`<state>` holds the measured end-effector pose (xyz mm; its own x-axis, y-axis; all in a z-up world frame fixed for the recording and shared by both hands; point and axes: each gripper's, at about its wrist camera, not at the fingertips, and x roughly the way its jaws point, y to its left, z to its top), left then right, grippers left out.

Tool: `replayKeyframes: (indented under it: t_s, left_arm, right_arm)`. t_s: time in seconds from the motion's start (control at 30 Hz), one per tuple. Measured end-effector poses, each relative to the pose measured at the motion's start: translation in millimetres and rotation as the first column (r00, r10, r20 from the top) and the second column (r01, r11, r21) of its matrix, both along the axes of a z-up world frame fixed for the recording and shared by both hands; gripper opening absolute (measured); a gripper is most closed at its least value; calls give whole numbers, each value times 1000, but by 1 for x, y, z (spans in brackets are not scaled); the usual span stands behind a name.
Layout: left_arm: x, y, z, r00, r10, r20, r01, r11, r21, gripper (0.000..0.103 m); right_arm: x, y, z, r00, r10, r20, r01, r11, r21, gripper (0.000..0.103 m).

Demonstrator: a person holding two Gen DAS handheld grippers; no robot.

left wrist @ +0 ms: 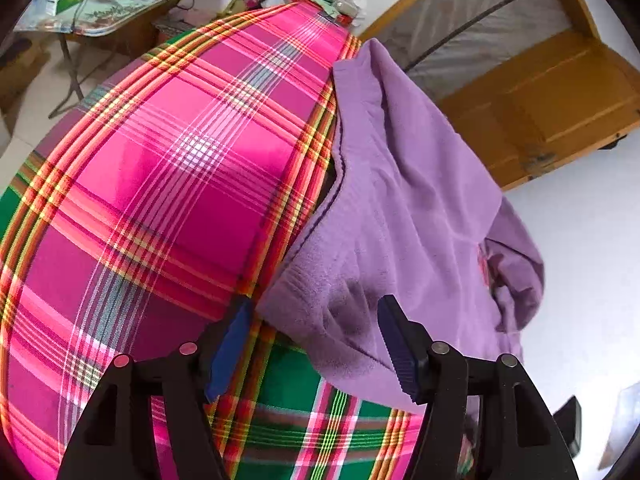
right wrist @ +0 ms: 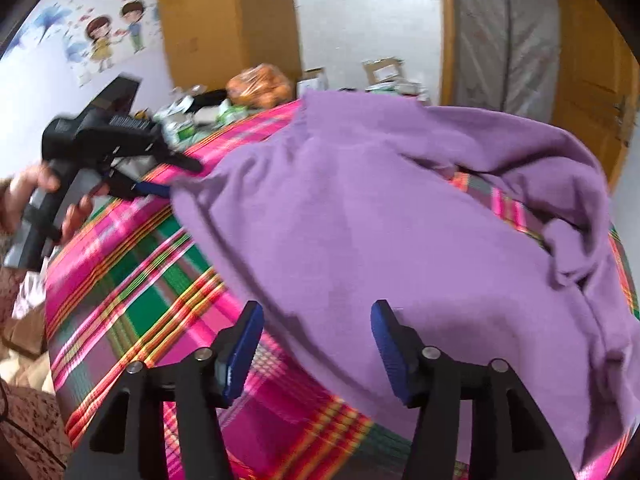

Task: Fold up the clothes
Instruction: 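Grasp the garment's edge with the right gripper while the left gripper holds another edge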

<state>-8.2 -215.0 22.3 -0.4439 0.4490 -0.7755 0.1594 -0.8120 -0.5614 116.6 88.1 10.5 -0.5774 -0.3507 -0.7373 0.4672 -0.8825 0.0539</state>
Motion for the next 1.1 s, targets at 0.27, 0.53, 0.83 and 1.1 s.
replayKeyframes:
  t_s: [0.27,0.53,0.83,1.1]
  left_arm:
    - [3,-35,-22,991,104,86,-127,934,334,65]
    - [16,-50,-35,980,160,118,-193,911,365,21]
    - [16,-68,-30,969,242,42,-242,905,349,7]
    - [26,-91,-22,966,256,18,-249,915,317,7]
  right_arm:
    - [-5,-24,-12,999,-28,26,25,995,93,57]
    - [-11,-33,-9,996,-82,23,80,993,85,17]
    - [-4,-41,-2,997,-75,-4,76,993,89,5]
    - [0,-46,1,998,-70,-4,70,994,83,4]
